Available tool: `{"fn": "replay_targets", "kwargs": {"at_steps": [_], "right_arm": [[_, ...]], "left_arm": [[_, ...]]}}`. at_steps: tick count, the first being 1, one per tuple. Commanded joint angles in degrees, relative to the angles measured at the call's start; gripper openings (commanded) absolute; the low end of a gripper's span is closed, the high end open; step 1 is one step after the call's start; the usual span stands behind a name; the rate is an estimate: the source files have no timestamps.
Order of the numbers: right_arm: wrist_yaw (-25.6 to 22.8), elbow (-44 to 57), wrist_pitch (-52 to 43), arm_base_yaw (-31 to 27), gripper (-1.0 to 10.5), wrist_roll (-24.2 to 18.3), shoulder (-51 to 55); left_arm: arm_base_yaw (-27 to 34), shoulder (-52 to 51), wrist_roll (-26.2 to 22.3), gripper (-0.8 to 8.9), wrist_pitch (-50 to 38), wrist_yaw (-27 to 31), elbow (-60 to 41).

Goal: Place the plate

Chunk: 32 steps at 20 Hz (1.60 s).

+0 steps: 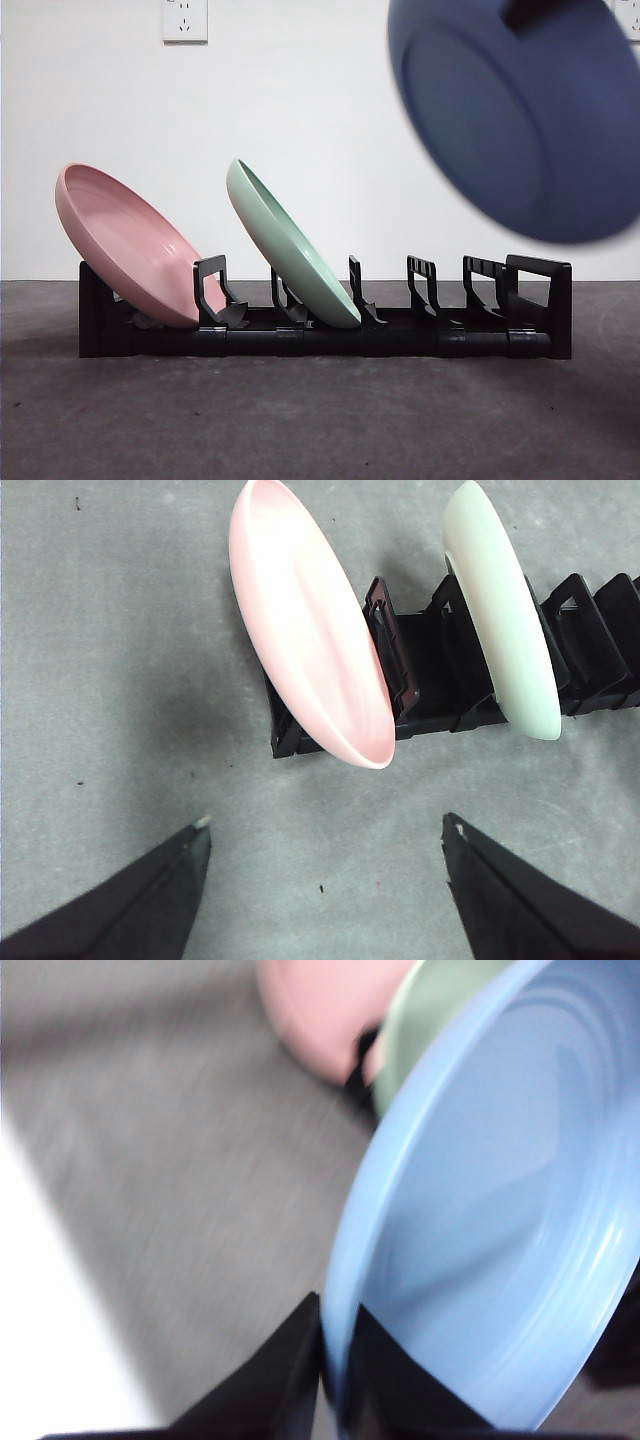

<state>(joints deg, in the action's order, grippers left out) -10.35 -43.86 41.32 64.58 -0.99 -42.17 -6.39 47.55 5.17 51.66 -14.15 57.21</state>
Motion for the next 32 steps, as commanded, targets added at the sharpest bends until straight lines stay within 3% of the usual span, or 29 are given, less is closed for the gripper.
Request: {"fn": "replay_targets", "kwargs": {"at_steps": [1, 4, 7, 17, 29, 32], "right_arm": [[-0.2, -0.1, 6.1, 6.2, 0.2, -2.0, -2.0], [-0.2, -0.1, 10.3, 13.1, 0.2, -6.6, -5.1], [-0.2, -0.1, 8.0, 15.5, 0.2, -10.2, -10.0], [-0.3, -0.1, -8.7, 14.8, 0.2, -13.2, -28.8], [0.9, -0.1, -13.3, 10.2, 0.2, -13.0, -43.0], [2.8, -0.1, -13.6, 10.0, 1.7, -11.6, -43.4]], "left_arm": [[-0.1, 0.4, 0.0, 3.66, -0.2, -0.4, 1.4], [-0.1, 0.4, 0.0, 3.66, -0.2, -0.4, 1.4], [-0.1, 0.4, 0.0, 3.66, -0.2, -0.4, 1.4], [-0.1, 0.4, 0.0, 3.66, 0.0, -0.4, 1.4], [-0.1, 0.4, -0.2, 3.66, 0.2, -0.4, 1.4], [-0.1, 0.4, -0.2, 3.66, 0.2, -0.4, 1.4]]}}
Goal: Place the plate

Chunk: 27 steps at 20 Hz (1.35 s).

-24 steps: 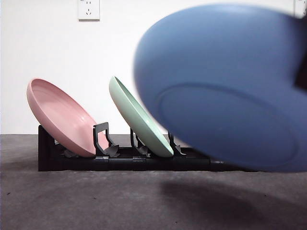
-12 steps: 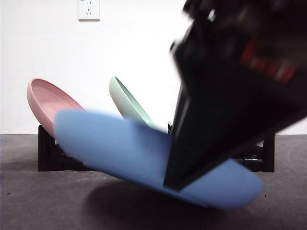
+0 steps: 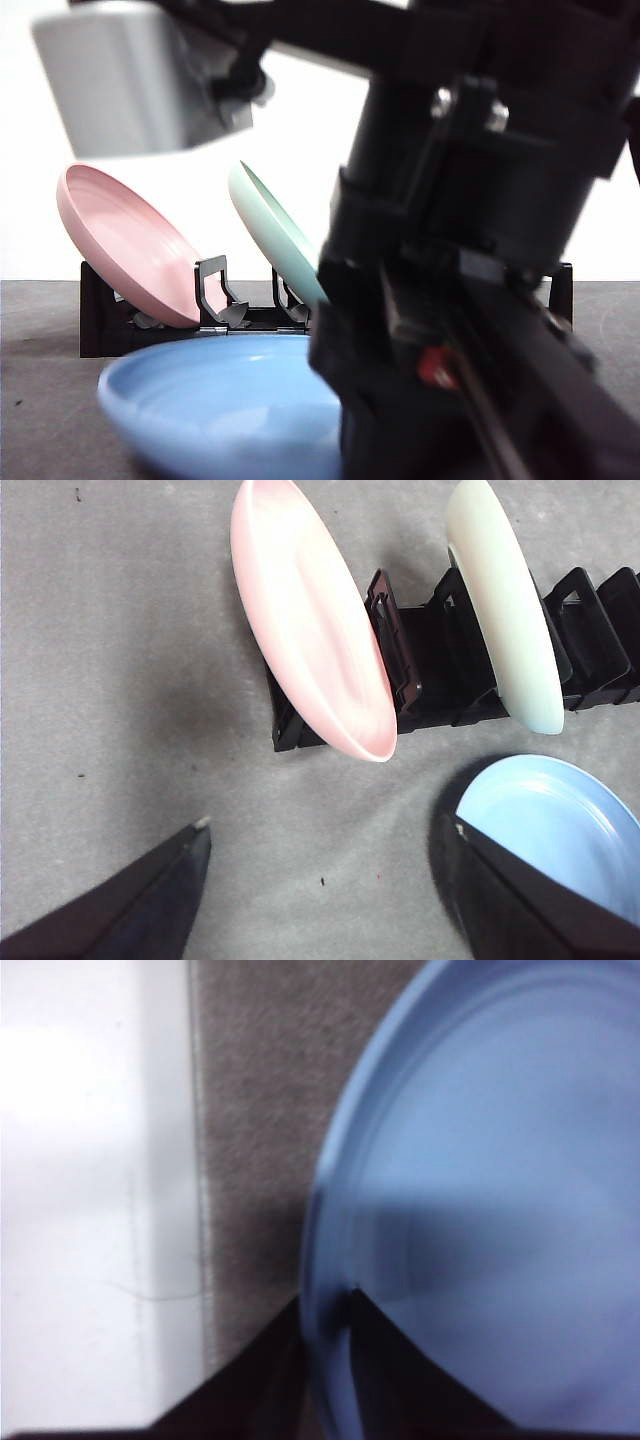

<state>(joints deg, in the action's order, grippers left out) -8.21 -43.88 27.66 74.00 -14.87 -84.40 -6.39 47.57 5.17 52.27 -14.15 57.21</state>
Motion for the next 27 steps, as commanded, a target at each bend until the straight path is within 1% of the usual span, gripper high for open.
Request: {"fn": "replay_targets", "kwargs": {"at_steps": [1, 2, 4, 7, 9, 11, 13, 14, 15, 16, 17, 19, 21, 23, 27], "right_arm": [[0.7, -0.2, 0.0, 0.6, 2.1, 3.9, -1.2], [0.7, -0.8, 0.6, 0.4, 2.4, 6.6, -1.1], [1.4, -3.2, 3.1, -0.4, 2.5, 10.8, -0.5], [6.2, -7.6, 6.1, -2.1, 2.8, 17.5, 1.9], [7.2, -9.9, 7.3, -3.5, 2.8, 21.9, 4.9], [6.6, -10.2, 7.1, -5.9, 2.8, 22.2, 9.1], [6.3, -10.2, 7.9, -10.8, 2.8, 22.2, 13.3], [6.3, -10.2, 8.2, -13.7, 2.8, 22.2, 15.0], [6.3, -10.2, 8.5, -17.4, 2.8, 22.2, 16.8], [6.7, -10.2, 8.6, -20.7, 2.8, 22.2, 18.2], [6.9, -10.2, 8.9, -23.6, 2.8, 22.2, 19.4], [7.2, -10.2, 10.1, -28.2, 2.8, 22.2, 21.2], [7.7, -10.2, 11.5, -31.1, 2.8, 22.2, 22.5], [8.4, -10.2, 12.1, -32.6, 2.8, 22.2, 23.1], [8.3, -10.2, 12.2, -32.9, 2.8, 22.2, 23.1]], "left_arm": [[-0.1, 0.4, -0.2, 3.66, -0.4, -0.4, 1.4], [-0.1, 0.4, -0.2, 3.66, -0.4, -0.4, 1.4], [-0.1, 0.4, -0.2, 3.66, -0.4, -0.4, 1.4], [-0.1, 0.4, -0.2, 3.66, -0.4, -0.4, 1.4], [-0.1, 0.4, -0.2, 3.66, -0.5, -0.4, 1.4], [-0.1, 0.4, -0.1, 3.66, -1.3, -0.4, 1.4], [-0.1, 0.4, 0.9, 3.66, -2.7, -0.4, 1.4], [-0.1, 0.4, 3.3, 3.56, -3.6, -0.4, 1.4], [-0.1, 0.9, 7.8, 3.22, -4.8, -0.4, 1.4], [-0.1, 1.7, 11.2, 3.12, -5.7, -0.4, 1.4], [-0.2, 3.2, 12.7, 3.12, -6.8, -0.4, 1.4], [-1.0, 6.9, 12.7, 3.12, -8.3, -0.4, 1.4], [-2.2, 11.6, 12.7, 3.12, -8.9, -0.4, 1.4], [-2.6, 16.7, 12.5, 3.12, -9.5, -0.4, 1.6], [-3.0, 24.9, 12.0, 3.12, -12.8, -0.2, 2.9]]}}
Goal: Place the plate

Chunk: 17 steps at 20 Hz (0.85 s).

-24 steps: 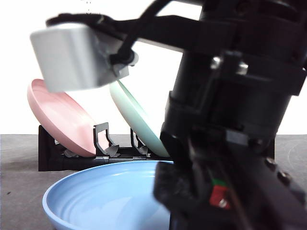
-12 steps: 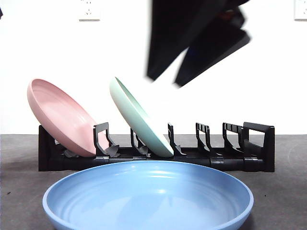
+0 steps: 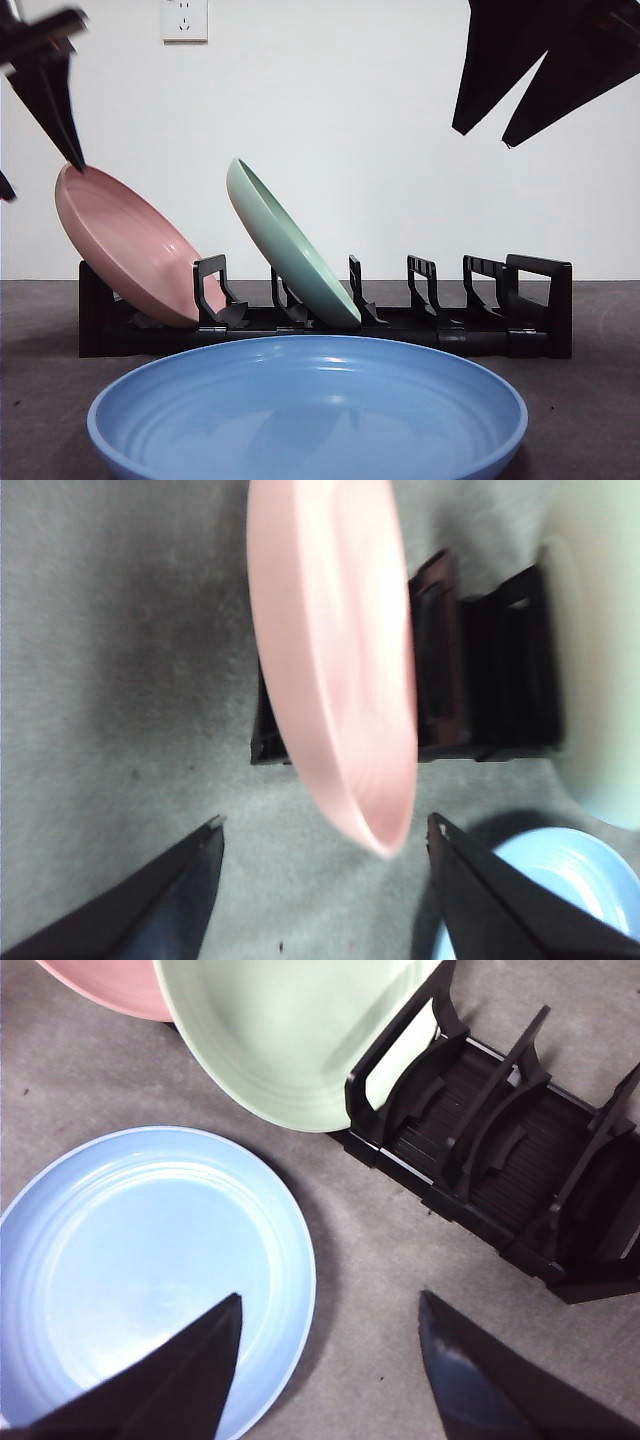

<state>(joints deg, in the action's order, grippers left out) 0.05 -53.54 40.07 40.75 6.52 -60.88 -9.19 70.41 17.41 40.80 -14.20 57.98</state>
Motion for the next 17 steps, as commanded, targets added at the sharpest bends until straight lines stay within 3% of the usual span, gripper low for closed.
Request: {"fn": "replay_targets", "kwargs": {"at_steps": [1, 8, 17], "right_arm": [[0.0, -0.6, -0.2, 0.3, 2.8, 0.8, -0.4], [0.0, -0.6, 0.2, 0.3, 2.8, 0.8, -0.4], [0.0, -0.6, 0.3, 0.3, 2.8, 0.8, -0.4]], "left_arm": [[-0.2, 3.7, -0.5, 3.12, -2.1, 0.3, 3.0], [-0.2, 12.1, -2.3, 3.11, 0.0, 2.2, 13.5], [-0.2, 12.1, -4.7, 2.90, 5.9, 5.7, 15.4]]}}
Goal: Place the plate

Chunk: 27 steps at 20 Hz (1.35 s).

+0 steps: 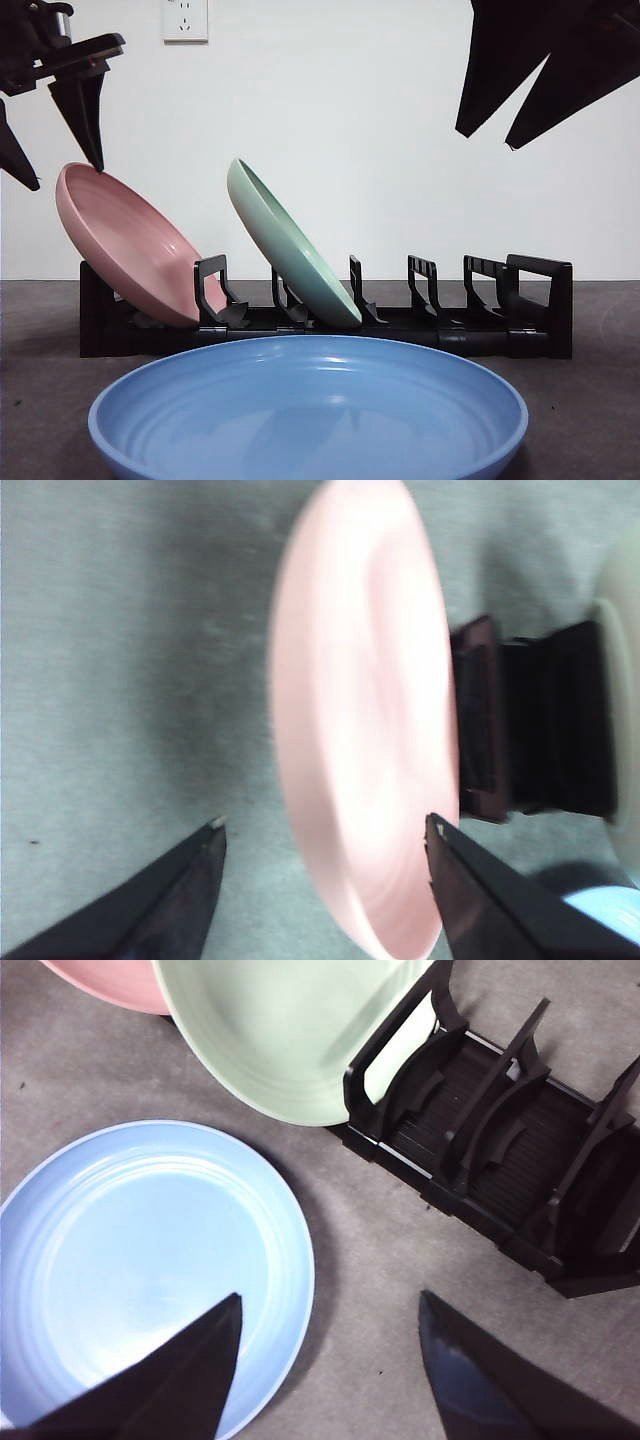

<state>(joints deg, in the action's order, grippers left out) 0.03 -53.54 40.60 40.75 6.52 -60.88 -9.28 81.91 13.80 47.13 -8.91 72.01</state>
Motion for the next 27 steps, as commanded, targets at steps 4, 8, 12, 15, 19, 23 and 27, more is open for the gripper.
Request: {"fn": "replay_targets", "kwargs": {"at_steps": [4, 8, 12, 15, 19, 23, 27], "right_arm": [[0.0, -0.6, -0.3, 0.3, 2.8, 0.9, -0.4], [0.0, -0.6, -0.2, 0.3, 2.8, 0.9, -0.4], [0.0, -0.6, -0.2, 0.3, 2.8, 1.0, -0.4], [0.0, -0.6, 0.1, 0.3, 2.8, 1.0, -0.4], [0.0, -0.6, 0.1, 0.3, 2.8, 1.0, -0.4], [0.0, -0.6, 0.2, 0.3, 2.8, 1.0, -0.4], [0.0, -0.6, 0.2, 0.3, 2.8, 1.0, -0.4]], "left_arm": [[-0.2, 0.6, -1.2, 2.09, -0.6, 0.4, 1.4], [-0.2, 0.6, -1.4, 0.81, -0.9, 0.4, 1.4], [-0.2, 0.6, -1.7, 0.19, -2.2, 0.4, 1.4], [-0.1, 0.6, -1.8, 0.18, -2.2, 0.4, 1.4], [-0.1, 0.6, -2.5, 0.17, -1.6, 2.0, 1.8], [-0.1, 0.5, -3.3, 0.17, 0.6, 5.2, 3.9], [-0.1, 0.3, -5.0, 0.16, 4.0, 9.2, 8.1]]}}
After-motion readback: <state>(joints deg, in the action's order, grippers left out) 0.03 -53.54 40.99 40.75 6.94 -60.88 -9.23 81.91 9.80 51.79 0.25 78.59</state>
